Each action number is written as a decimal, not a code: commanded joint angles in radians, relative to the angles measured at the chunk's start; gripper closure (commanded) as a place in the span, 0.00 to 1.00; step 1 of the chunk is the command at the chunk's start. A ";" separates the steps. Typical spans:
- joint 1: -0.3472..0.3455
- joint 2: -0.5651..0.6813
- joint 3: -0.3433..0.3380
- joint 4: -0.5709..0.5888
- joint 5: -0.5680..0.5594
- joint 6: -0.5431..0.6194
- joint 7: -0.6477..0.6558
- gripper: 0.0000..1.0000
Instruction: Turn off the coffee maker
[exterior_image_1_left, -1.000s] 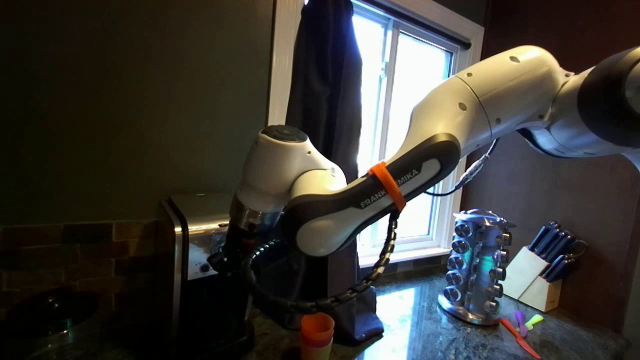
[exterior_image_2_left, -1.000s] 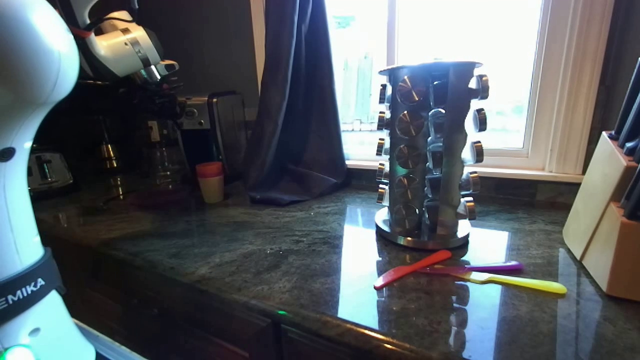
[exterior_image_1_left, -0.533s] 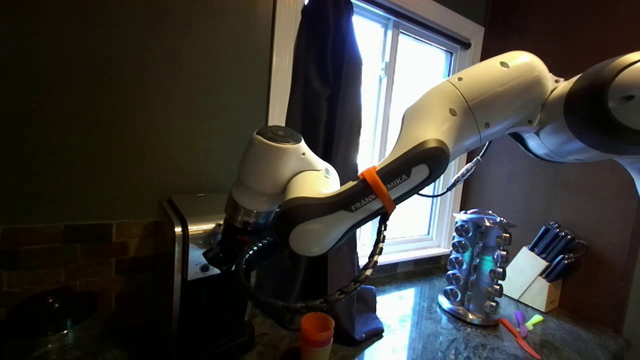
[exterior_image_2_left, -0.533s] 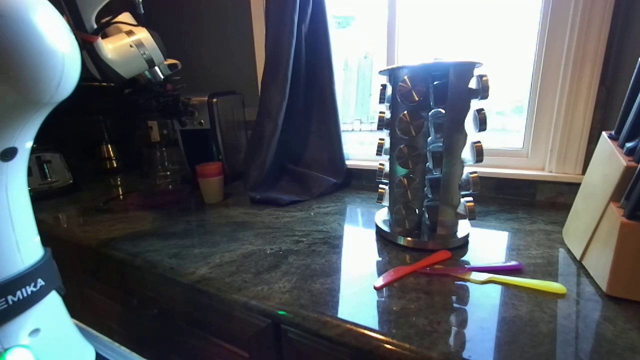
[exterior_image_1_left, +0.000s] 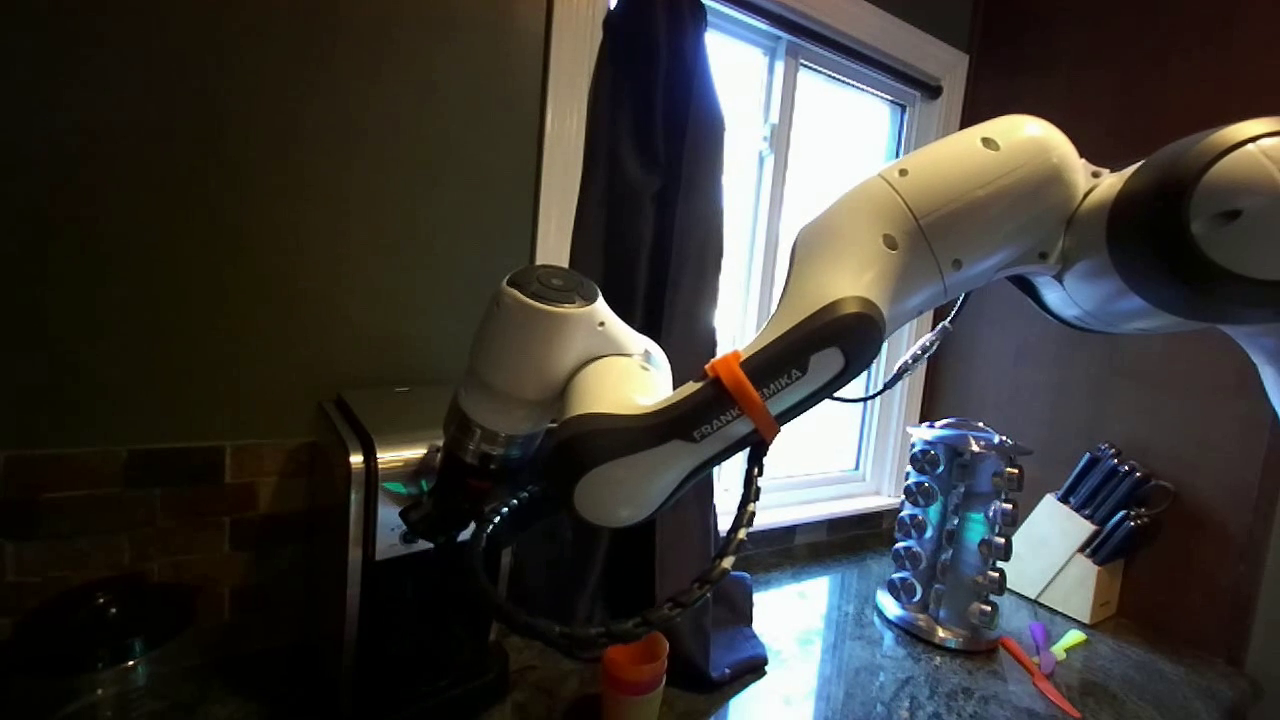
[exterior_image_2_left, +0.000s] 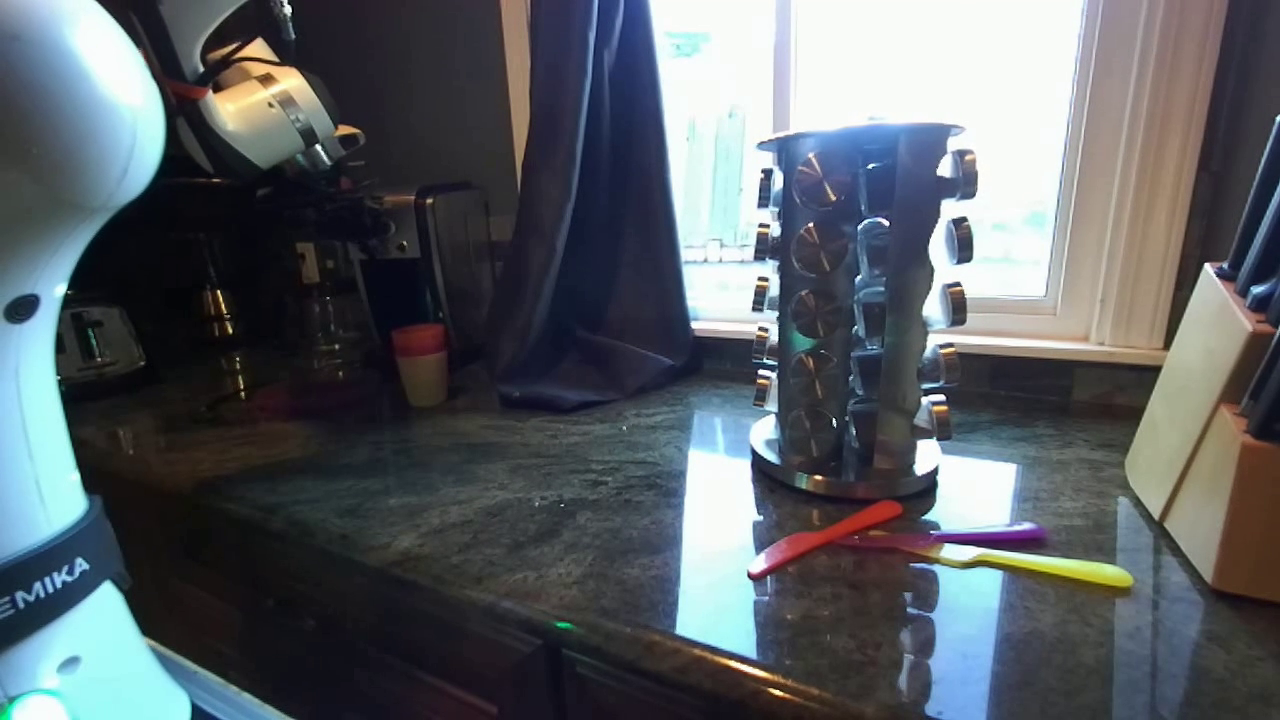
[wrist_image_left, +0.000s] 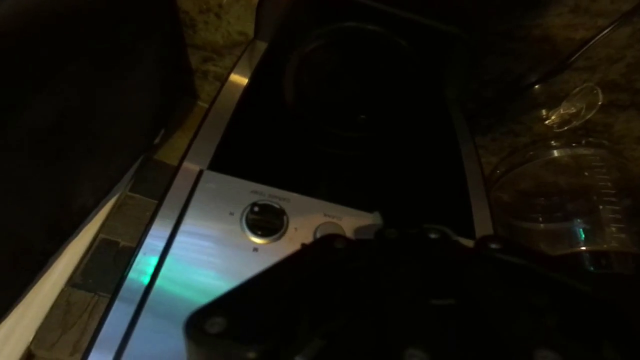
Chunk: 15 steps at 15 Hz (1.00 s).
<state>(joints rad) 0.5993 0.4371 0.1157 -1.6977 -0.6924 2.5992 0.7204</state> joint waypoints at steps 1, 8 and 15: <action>0.030 0.028 -0.035 0.026 -0.048 0.035 0.044 1.00; 0.017 0.018 -0.001 0.011 0.021 -0.014 0.001 1.00; 0.050 0.001 -0.028 0.019 0.001 -0.052 0.061 1.00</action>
<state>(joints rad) 0.6253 0.4448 0.1029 -1.6909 -0.6931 2.5961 0.7456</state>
